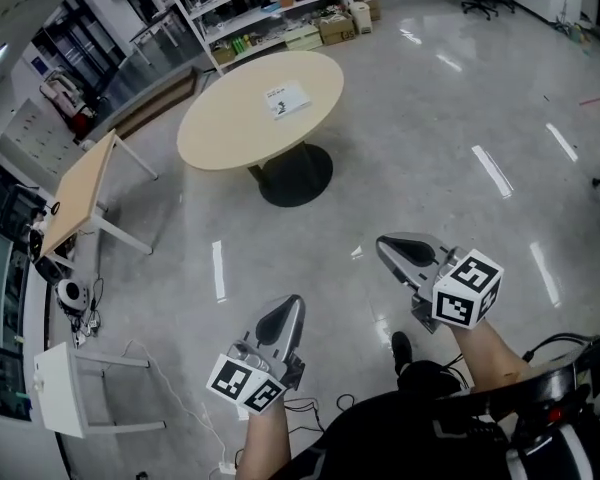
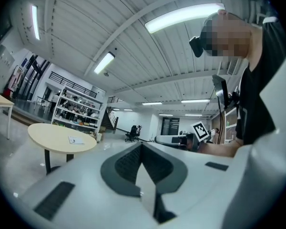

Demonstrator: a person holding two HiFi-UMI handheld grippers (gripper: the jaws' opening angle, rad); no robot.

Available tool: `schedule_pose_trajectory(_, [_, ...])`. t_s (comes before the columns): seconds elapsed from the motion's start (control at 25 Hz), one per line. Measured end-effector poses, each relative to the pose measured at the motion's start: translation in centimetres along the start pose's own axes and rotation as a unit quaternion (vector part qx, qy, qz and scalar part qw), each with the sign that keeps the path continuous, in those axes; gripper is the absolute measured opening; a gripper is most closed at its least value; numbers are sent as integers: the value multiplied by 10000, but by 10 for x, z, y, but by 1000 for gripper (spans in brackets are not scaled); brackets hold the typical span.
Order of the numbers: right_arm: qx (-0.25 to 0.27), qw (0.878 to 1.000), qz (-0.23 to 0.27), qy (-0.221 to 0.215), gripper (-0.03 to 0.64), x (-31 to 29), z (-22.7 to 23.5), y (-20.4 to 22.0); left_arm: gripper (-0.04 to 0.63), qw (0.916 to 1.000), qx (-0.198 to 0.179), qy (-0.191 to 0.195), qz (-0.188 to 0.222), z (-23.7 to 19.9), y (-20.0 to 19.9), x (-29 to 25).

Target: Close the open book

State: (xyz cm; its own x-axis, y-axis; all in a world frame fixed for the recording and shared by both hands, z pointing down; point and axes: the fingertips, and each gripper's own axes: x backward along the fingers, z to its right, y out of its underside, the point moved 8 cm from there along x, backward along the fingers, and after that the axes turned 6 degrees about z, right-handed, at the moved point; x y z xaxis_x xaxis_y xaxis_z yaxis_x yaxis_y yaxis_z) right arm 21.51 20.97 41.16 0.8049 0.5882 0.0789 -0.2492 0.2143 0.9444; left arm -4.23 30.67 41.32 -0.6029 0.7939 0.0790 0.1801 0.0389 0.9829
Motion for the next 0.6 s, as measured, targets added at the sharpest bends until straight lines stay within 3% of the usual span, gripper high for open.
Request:
schedule_pose_trajectory(0.36, [38, 9995, -18, 311, 0, 76, -132, 41, -2, 9994, 149, 285, 104, 67, 5, 129])
schedule_pose_trajectory(0.6, [270, 9982, -18, 534, 0, 123, -186, 39, -2, 9983, 307, 489, 66, 109, 9, 171])
